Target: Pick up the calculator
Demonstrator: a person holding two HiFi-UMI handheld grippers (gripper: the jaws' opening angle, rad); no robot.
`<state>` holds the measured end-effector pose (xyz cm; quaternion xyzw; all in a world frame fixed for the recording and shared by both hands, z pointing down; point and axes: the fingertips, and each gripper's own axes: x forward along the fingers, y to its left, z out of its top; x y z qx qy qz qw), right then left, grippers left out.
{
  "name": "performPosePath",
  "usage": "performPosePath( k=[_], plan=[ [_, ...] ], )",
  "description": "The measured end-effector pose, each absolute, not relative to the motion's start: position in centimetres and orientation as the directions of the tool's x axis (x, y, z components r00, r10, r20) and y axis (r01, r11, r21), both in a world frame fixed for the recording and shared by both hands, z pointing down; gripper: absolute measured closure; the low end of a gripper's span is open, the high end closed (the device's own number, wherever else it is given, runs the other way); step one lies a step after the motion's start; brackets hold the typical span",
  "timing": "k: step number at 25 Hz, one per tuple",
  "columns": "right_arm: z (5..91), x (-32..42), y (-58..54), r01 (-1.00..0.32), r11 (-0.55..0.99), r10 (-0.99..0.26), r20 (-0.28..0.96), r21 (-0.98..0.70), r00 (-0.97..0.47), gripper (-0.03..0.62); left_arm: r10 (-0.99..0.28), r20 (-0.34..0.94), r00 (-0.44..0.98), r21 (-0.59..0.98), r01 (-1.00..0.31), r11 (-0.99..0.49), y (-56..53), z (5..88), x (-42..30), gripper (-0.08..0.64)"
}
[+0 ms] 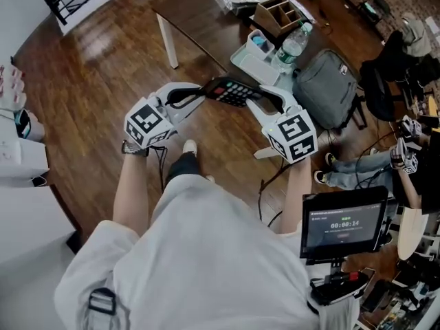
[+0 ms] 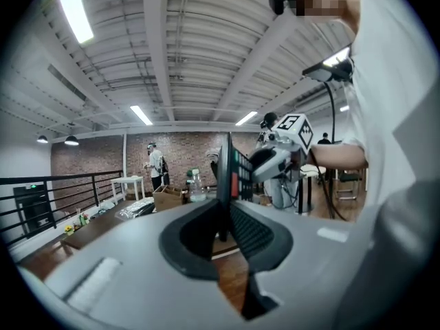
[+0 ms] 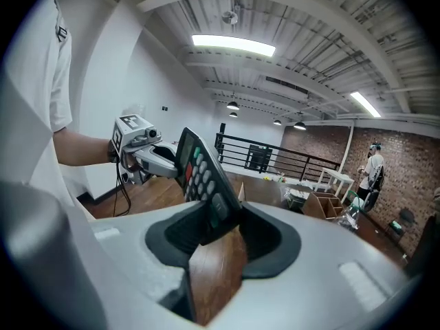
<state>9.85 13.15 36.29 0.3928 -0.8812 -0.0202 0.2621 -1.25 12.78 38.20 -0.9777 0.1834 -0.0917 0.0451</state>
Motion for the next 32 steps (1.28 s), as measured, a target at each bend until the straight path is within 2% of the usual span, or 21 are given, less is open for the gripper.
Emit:
performPosePath(
  k=[11,32],
  plan=[
    [35.2,9.7,13.6,-0.685,0.684,-0.712,0.431,0.250,-0.554,0.445,-0.375,0.170,0.911,-0.143,-0.354,-0.924,13.4,37.1,-1.4,0.509],
    [36.2,7.8,12.8,-0.712,0.661,-0.716,0.485,0.237,-0.503,0.448,-0.344,0.206,0.916,-0.121,-0.325,-0.938,12.2,38.3,-3.2,0.508]
  ],
)
